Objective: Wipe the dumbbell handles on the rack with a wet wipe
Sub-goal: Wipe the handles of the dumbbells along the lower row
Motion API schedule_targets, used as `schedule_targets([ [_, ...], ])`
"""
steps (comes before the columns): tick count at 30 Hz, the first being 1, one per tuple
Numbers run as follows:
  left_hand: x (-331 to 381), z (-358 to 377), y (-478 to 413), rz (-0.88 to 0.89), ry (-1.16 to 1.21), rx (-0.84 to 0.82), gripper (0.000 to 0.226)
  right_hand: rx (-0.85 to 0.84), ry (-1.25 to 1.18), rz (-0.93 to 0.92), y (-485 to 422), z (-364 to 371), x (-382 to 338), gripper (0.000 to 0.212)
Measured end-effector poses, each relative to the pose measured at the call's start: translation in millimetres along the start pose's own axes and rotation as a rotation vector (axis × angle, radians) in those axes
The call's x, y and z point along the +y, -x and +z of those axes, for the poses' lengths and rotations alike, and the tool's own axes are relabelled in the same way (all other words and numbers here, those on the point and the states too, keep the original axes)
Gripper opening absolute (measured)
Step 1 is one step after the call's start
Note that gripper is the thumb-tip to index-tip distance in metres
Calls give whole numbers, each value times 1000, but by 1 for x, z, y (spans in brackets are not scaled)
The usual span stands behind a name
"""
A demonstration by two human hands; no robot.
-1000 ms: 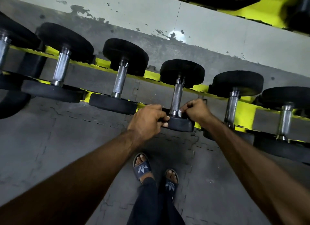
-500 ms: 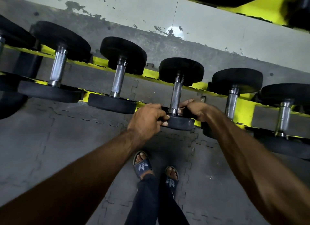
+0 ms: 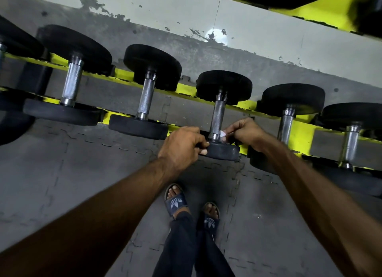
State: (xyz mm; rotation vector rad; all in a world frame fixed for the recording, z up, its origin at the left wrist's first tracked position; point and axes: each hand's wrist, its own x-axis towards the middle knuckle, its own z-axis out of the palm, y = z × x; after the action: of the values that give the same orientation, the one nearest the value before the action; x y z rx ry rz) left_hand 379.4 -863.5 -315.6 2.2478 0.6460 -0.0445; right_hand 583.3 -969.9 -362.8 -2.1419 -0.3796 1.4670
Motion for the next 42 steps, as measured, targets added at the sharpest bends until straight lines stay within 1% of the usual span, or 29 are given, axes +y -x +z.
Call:
schedule_targets([
  [4,-1,1,-1,1,-16,10,18,-48,384,-376,5,-2,-2,10],
  [7,2,0,-1,-3,-19,14,16,-44,719,-763,4,1,-15,13],
  [8,2,0,-1,-2,-25,19,15,-28,824,-849,3,4,-20,12],
  [9,2,1,-1,-2,-28,27,15,-6,911,-878,2,7,-25,9],
  [10,2,1,0,-2,-31,33,16,20,969,-863,-1,11,-29,5],
  [12,2,2,0,8,-34,38,20,61,1014,-735,-7,21,-39,8],
  [14,1,4,1,16,-25,39,20,43,1145,-648,-10,31,-51,6],
  [16,2,4,2,15,-15,50,19,-58,1301,-619,-4,37,-63,8],
  [18,2,5,2,18,-9,60,17,-235,1376,-587,4,39,-75,11],
  [19,2,5,3,16,0,64,16,-300,1422,-576,5,39,-80,10],
  [20,3,5,3,12,9,69,15,-328,1464,-575,3,38,-85,6],
  [22,2,6,4,1,12,72,15,-280,1539,-619,0,37,-96,10],
  [24,3,7,4,-10,12,70,16,-157,1593,-689,-1,32,-101,4],
  [25,4,7,5,-14,16,67,17,-94,1614,-709,0,31,-100,9],
  [26,4,7,5,-15,23,68,16,-69,1619,-735,2,32,-96,14],
  [27,5,7,5,-13,26,72,16,-81,1616,-744,8,33,-91,15],
  [29,4,8,5,-11,17,85,14,-150,1585,-746,17,37,-80,15],
  [30,3,9,5,-13,10,91,14,-158,1534,-764,18,35,-75,15],
  [31,3,9,5,-16,8,95,14,-124,1494,-781,16,30,-71,16],
  [33,4,9,6,-36,17,96,16,15,1353,-792,4,14,-65,19],
  [35,7,10,7,-55,19,107,16,155,1114,-777,-4,4,-54,18],
  [36,8,11,7,-67,21,113,16,211,984,-787,-3,3,-44,11],
  [37,9,12,8,-80,20,114,15,243,886,-799,0,4,-35,8],
  [38,11,12,8,-88,16,115,16,239,827,-815,5,8,-26,11],
  [40,12,13,7,-105,-3,110,17,195,739,-850,13,11,-13,13],
  [41,13,13,6,-114,-10,102,17,217,667,-838,11,10,-11,12],
  [42,14,13,6,-122,-15,95,17,276,568,-804,6,8,-12,8],
])
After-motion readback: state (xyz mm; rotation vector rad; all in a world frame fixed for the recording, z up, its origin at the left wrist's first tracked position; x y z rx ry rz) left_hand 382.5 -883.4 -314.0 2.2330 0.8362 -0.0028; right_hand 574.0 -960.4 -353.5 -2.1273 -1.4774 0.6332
